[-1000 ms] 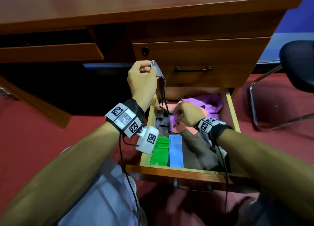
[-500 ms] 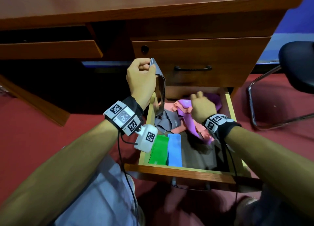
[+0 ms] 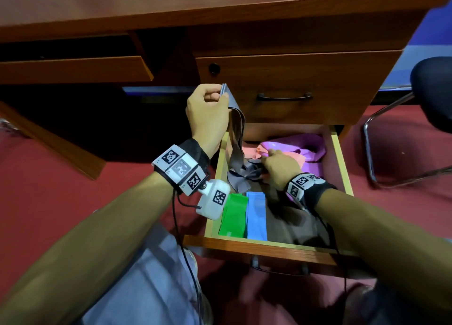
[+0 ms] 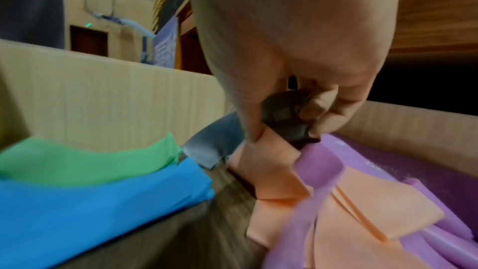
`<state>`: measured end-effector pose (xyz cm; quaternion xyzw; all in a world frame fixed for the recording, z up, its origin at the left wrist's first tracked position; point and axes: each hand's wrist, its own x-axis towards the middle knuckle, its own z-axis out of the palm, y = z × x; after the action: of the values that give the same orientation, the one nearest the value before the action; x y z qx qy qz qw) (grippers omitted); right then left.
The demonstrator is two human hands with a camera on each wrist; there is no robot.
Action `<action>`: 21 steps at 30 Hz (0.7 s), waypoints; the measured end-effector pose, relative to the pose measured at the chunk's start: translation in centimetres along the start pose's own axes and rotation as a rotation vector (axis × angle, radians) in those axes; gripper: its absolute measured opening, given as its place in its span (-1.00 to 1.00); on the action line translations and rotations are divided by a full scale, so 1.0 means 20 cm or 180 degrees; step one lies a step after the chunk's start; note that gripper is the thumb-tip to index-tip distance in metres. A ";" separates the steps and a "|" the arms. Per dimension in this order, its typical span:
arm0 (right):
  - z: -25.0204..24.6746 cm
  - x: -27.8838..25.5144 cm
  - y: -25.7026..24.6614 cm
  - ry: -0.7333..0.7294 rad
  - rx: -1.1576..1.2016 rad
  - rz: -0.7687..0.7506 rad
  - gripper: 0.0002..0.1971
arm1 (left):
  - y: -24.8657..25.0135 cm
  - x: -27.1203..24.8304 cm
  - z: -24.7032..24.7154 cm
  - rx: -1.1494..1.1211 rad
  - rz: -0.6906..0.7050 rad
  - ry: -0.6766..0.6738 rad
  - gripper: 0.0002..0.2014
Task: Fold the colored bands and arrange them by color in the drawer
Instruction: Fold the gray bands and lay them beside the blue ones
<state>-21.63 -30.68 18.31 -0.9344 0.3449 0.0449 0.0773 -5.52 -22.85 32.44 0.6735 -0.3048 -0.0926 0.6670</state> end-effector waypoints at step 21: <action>-0.42 -0.26 0.37 0.1050 0.0720 0.0380 -0.55 | 0.05 -0.11 0.04 0.0216 -0.0091 -0.0476 -0.79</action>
<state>-30.18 -34.32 26.49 -0.8923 0.4105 -0.1432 0.1214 -7.96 -22.27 32.75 0.6912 -0.3472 -0.1418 0.6178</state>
